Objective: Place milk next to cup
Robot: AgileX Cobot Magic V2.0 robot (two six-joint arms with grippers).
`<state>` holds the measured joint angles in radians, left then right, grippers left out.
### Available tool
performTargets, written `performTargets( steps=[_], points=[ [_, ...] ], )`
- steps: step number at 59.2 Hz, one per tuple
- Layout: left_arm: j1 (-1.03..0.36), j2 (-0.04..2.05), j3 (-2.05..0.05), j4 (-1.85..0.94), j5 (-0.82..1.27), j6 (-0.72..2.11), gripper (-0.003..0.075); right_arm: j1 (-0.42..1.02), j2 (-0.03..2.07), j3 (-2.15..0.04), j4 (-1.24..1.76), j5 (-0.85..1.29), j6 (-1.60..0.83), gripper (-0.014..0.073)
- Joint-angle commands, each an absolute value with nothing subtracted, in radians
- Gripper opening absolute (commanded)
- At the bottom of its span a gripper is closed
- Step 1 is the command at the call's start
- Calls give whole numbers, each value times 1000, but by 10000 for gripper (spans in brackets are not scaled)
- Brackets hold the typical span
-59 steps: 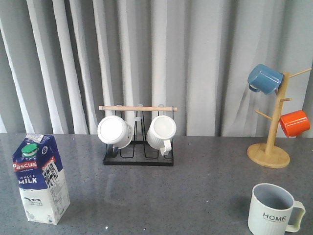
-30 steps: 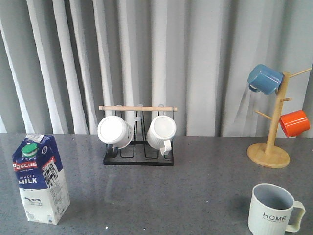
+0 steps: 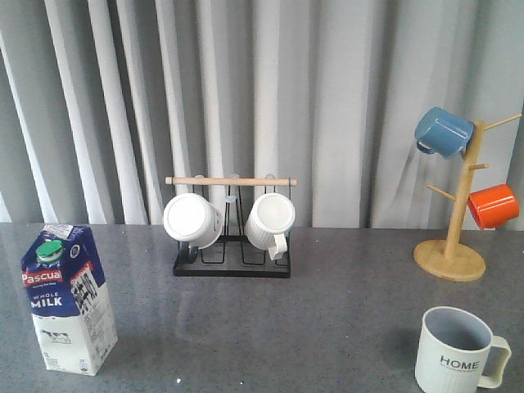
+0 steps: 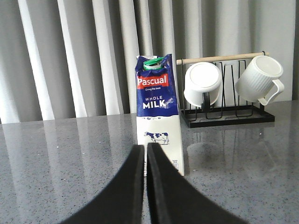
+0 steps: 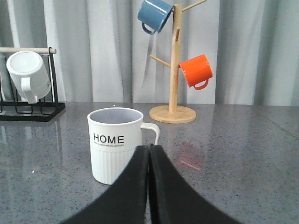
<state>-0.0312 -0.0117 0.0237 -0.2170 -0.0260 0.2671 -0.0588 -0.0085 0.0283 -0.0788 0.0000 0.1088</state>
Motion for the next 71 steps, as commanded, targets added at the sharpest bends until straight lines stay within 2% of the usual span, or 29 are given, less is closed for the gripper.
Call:
performTargets(
  steps=[1,12,22,33,43,48,52,59,67,71],
  points=[
    [-30,-24,1,-225,-93,268,-6,-63,-25,37,-78,-69,149,-4],
    [-30,-24,1,-225,-93,268,-6,-63,-25,37,-68,-95,167,-4],
    [-30,-24,1,-227,-98,263,-6,-63,-25,37,117,-101,186,-4],
    [-31,-24,-4,-229,-181,93,-6,-63,-25,36,258,-97,189,-4],
    [-31,-24,-4,-226,-257,-99,0,-63,-24,28,267,-76,188,1],
    [-31,-24,-4,-226,-296,-166,20,-63,-23,-7,249,-55,175,31],
    [-31,-24,-4,-226,-319,-201,45,-63,-23,-54,238,-32,143,87],
    [-31,-24,-4,-230,-334,-267,128,-63,-23,-114,227,12,127,244],
    [-31,-24,-4,-285,-336,-371,275,-63,-23,-116,228,6,127,473],
    [-31,-24,-4,-335,-362,-380,344,-63,-23,-116,234,-26,137,541]
  ],
)
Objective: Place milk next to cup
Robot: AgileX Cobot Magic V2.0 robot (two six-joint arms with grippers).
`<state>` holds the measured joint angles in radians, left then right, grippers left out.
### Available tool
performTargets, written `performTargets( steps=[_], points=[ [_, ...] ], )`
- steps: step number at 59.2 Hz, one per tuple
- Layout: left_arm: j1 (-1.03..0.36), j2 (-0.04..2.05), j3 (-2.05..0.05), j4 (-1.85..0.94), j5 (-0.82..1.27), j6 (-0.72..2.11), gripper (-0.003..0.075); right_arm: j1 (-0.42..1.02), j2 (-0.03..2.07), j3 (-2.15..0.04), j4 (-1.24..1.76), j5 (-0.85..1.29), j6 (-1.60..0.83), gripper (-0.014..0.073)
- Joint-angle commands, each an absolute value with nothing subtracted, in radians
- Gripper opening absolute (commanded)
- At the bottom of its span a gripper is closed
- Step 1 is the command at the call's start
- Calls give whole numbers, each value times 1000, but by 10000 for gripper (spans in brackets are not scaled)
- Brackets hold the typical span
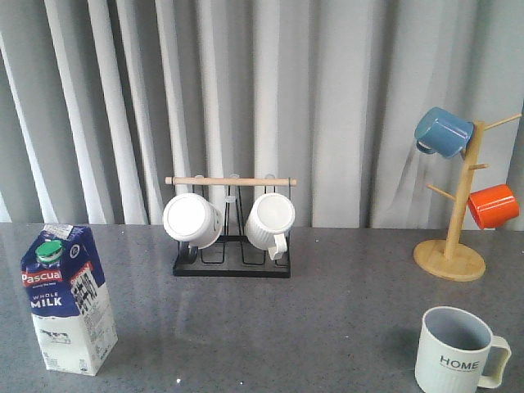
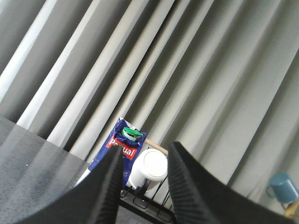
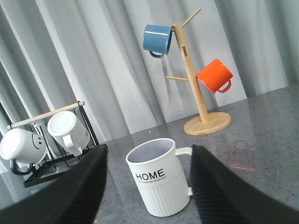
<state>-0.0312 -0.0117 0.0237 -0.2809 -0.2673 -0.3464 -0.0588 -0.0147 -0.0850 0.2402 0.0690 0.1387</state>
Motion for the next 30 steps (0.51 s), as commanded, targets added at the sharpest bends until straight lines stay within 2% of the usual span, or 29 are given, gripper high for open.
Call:
performTargets(
  steps=[1,7,12,21,30],
  points=[
    [-31,-24,-4,-359,-376,-381,358,-63,-23,-116,236,-35,140,549],
    [-31,-23,-7,-485,-452,-389,400,-63,-23,-131,268,-57,159,561],
    [-34,-22,-55,-435,-429,-377,402,-63,9,-193,251,0,130,561],
    [-34,0,-255,-83,-122,-377,398,-63,187,-430,156,175,52,551],
    [-34,73,-408,75,68,-377,398,-63,459,-676,25,354,57,505]
  ],
)
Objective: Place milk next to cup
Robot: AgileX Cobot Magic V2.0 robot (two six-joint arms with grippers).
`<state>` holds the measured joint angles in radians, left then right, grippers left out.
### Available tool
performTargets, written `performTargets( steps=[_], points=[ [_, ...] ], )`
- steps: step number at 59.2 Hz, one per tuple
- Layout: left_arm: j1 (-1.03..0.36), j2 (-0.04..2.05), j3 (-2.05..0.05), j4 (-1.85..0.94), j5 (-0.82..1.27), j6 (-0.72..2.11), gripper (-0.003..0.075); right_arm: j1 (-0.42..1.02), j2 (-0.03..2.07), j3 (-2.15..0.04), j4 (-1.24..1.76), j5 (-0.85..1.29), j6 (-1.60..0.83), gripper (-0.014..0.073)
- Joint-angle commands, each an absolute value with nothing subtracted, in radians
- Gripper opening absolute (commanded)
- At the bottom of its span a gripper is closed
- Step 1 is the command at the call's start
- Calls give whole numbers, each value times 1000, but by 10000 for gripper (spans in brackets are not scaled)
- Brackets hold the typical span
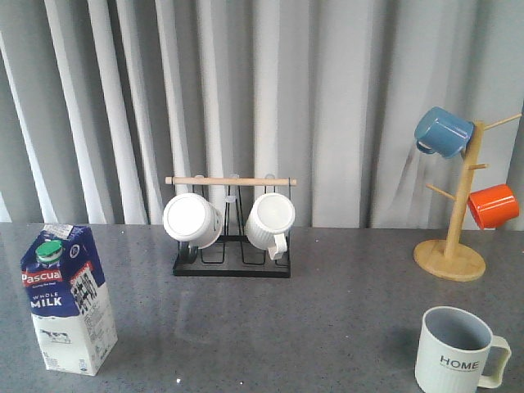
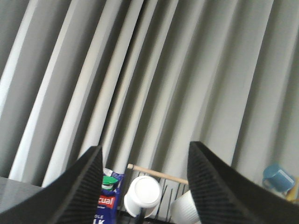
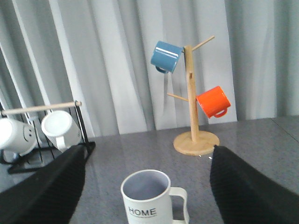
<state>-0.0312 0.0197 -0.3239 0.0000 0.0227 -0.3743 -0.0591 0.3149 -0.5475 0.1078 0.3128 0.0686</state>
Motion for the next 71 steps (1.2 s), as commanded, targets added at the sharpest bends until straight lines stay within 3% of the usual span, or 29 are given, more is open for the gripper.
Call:
performTargets(
  steps=[1,15,32,53,71],
  points=[
    [-34,82,-415,76,79,-377,398,-63,492,-698,0,370,58,498],
    [-34,143,-434,72,146,-377,398,-63,809,-739,-86,431,87,471],
    [-34,144,-434,72,182,-377,398,-63,1079,-664,-111,226,134,471],
    [-34,144,-434,73,183,-377,398,-65,1206,-659,-143,106,137,470],
    [-34,146,-434,73,183,-377,398,-156,1222,-659,-140,99,137,466]
  ],
)
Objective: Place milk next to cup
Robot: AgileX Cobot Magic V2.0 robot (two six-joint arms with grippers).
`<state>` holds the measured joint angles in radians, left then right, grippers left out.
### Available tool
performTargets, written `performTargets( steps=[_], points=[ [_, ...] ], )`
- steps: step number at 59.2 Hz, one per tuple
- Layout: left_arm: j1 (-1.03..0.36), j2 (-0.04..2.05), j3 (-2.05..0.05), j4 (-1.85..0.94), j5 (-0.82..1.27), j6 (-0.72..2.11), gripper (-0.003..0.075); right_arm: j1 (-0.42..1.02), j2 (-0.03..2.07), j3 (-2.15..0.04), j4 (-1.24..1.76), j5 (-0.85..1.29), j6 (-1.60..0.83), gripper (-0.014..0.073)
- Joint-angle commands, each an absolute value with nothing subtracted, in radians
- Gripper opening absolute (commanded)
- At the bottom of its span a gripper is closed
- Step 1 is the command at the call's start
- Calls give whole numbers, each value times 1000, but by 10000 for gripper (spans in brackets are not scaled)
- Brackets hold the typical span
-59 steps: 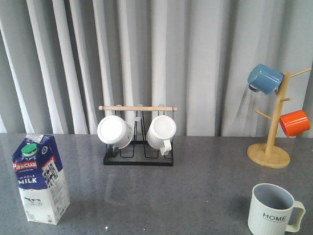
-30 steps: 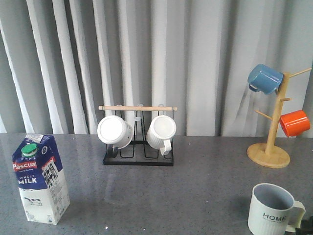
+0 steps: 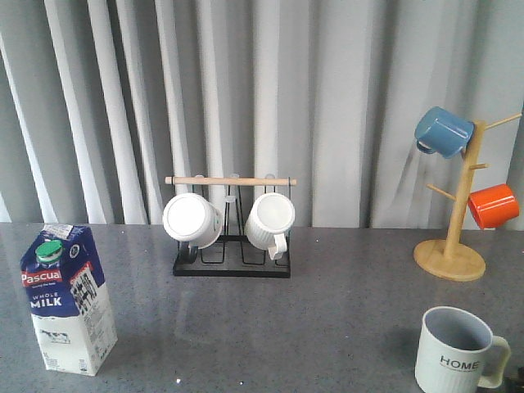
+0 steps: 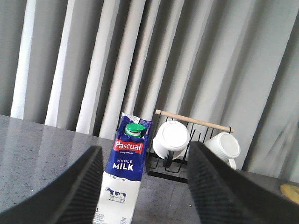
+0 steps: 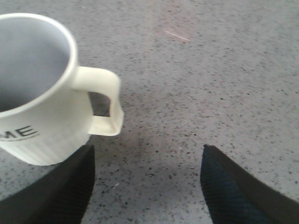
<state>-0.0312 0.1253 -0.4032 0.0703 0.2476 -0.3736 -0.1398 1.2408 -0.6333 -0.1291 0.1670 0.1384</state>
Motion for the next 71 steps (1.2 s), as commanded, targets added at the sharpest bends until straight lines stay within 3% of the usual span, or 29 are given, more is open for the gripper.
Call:
performTargets(
  steps=[1,71],
  points=[
    [-34,146,-434,73,183,-377,398,-156,1222,-659,-140,100,137,466],
    [-34,187,-434,71,178,-377,398,-140,1271,-661,-53,94,87,414]
  ],
)
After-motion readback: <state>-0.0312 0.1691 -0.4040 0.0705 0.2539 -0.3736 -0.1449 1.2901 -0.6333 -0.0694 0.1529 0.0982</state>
